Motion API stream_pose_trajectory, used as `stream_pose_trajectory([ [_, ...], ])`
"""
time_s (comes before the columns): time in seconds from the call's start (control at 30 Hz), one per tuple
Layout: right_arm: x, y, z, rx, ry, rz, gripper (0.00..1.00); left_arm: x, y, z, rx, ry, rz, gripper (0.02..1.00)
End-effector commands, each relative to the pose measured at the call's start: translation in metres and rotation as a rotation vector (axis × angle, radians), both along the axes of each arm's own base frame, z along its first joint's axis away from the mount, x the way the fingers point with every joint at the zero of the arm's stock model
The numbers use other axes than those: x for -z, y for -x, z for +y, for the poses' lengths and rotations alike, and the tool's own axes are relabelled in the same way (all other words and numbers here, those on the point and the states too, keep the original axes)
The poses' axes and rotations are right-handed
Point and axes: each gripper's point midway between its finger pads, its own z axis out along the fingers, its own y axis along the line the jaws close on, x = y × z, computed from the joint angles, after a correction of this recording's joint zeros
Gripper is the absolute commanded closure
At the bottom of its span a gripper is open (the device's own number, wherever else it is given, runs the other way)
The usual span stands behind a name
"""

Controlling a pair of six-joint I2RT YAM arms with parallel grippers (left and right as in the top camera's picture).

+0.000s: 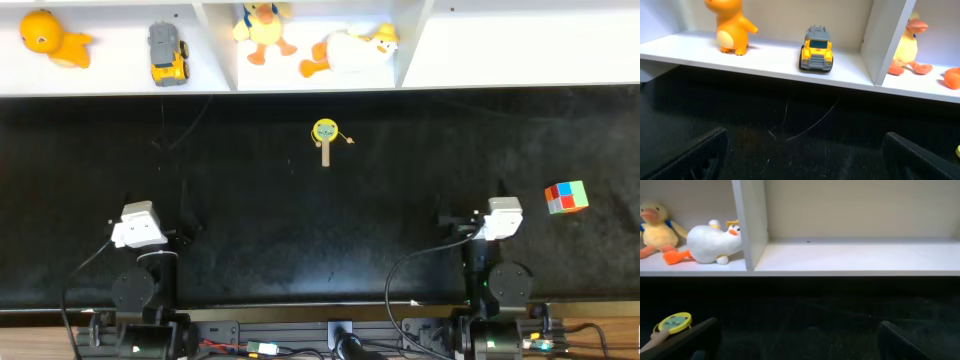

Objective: Store Toys

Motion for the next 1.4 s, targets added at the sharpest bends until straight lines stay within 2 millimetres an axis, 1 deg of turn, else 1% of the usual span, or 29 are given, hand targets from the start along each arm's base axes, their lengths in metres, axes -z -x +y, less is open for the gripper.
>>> stream_pose_trajectory([
  [0.03,0.003,-0.001,-0.007,0.073,0.003,0.021,0.005,-0.001,0.001,0.002,-0.007,-0.021,-0.002,0.02],
  [0.1,0.003,-0.002,-0.007,0.09,-0.003,0.038,0.005,-0.001,0.001,0.002,-0.007,-0.021,-0.002,0.02],
  [0.17,-0.002,-0.003,-0.005,0.097,-0.004,0.047,0.005,-0.001,0.001,0.002,-0.007,-0.021,-0.002,0.02],
  [0.4,-0.031,-0.005,0.006,0.138,-0.001,0.098,0.005,-0.001,0.001,0.002,-0.007,-0.021,-0.002,0.02],
  [0.53,-0.039,-0.007,0.024,0.114,0.036,0.189,0.005,-0.001,0.001,0.002,-0.007,-0.021,-0.002,0.02],
  [0.63,-0.04,-0.005,0.038,0.099,0.052,0.266,0.007,-0.001,0.001,0.002,-0.007,-0.021,-0.002,0.02],
  [0.77,-0.037,-0.001,0.05,0.104,0.044,0.358,0.005,-0.001,0.001,0.002,-0.007,-0.021,-0.002,0.02],
  [0.87,-0.029,0.003,0.06,0.103,0.014,0.429,0.005,-0.001,0.001,0.002,-0.007,-0.021,-0.002,0.02],
  [1.0,-0.017,0.007,0.075,0.119,-0.085,0.513,0.005,-0.001,0.001,0.002,-0.007,-0.021,-0.002,0.02],
  [1.13,-0.006,0.008,0.089,0.128,-0.12,0.577,0.005,-0.001,0.001,0.002,-0.007,-0.021,-0.002,0.02],
  [1.2,-0.003,0.008,0.099,0.109,-0.147,0.606,0.007,-0.001,0.001,0.002,-0.007,-0.021,-0.002,0.02],
  [1.33,0.001,0.008,0.128,0.031,-0.185,0.694,0.007,-0.001,0.001,0.002,-0.007,-0.021,-0.002,0.02],
  [1.4,0.004,0.006,0.137,0.014,-0.181,0.726,0.005,-0.001,0.001,0.002,-0.007,-0.021,-0.002,0.02],
])
